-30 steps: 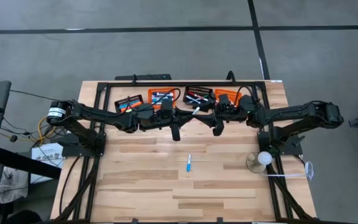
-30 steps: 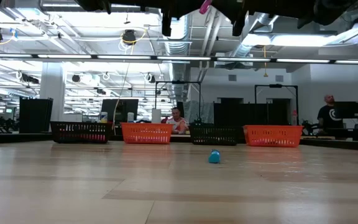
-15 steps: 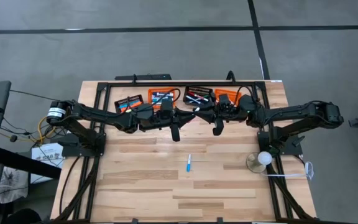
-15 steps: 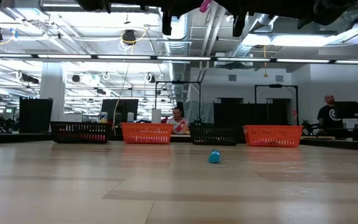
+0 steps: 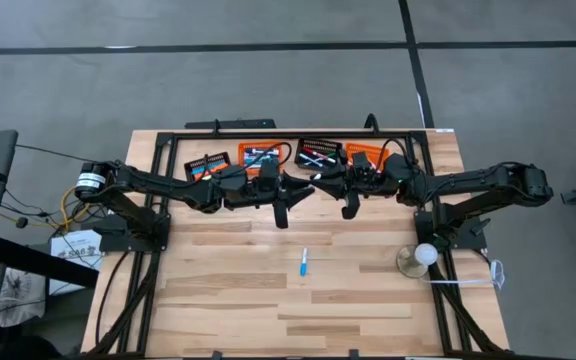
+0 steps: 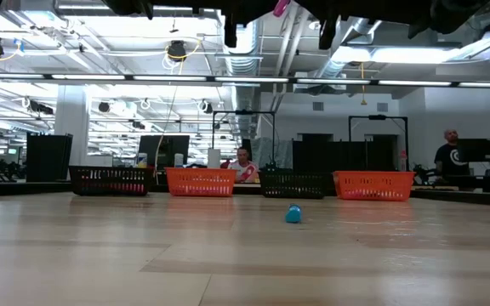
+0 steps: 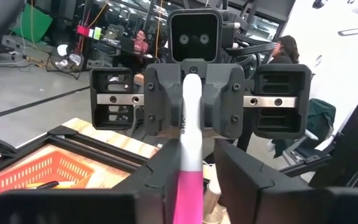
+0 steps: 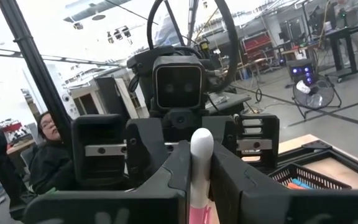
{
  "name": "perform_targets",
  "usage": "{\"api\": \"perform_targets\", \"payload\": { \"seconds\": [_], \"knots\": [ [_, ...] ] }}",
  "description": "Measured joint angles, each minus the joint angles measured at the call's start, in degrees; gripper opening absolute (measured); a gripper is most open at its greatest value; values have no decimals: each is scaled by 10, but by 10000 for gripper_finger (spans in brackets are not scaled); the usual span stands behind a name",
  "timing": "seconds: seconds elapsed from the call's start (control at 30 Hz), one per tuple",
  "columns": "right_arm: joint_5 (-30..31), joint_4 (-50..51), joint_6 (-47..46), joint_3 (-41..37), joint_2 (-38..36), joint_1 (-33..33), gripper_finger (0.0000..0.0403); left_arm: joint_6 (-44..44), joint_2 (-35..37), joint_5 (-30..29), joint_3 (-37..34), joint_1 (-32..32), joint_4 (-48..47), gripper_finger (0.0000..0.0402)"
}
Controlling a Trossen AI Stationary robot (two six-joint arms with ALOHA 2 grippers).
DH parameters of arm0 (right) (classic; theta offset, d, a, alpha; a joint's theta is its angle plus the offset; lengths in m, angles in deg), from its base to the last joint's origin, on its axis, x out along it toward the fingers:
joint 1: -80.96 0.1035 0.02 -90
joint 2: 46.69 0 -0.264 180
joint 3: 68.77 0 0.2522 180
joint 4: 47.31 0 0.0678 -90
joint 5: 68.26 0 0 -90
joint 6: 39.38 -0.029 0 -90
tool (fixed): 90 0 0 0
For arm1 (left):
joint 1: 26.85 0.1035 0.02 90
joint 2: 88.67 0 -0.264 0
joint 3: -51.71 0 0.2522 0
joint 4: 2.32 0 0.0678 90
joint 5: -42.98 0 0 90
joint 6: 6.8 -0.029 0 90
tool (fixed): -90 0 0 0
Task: Pick & Place Markers
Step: Put the small pink highlighter pen into the right orange bin
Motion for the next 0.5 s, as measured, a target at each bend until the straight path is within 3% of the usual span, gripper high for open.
{"api": "perform_targets", "payload": {
  "seconds": [0.5],
  "knots": [
    [18,14,1,0,-3,-8,26,0,16,25,0,-1,-33,290]
  ]
}}
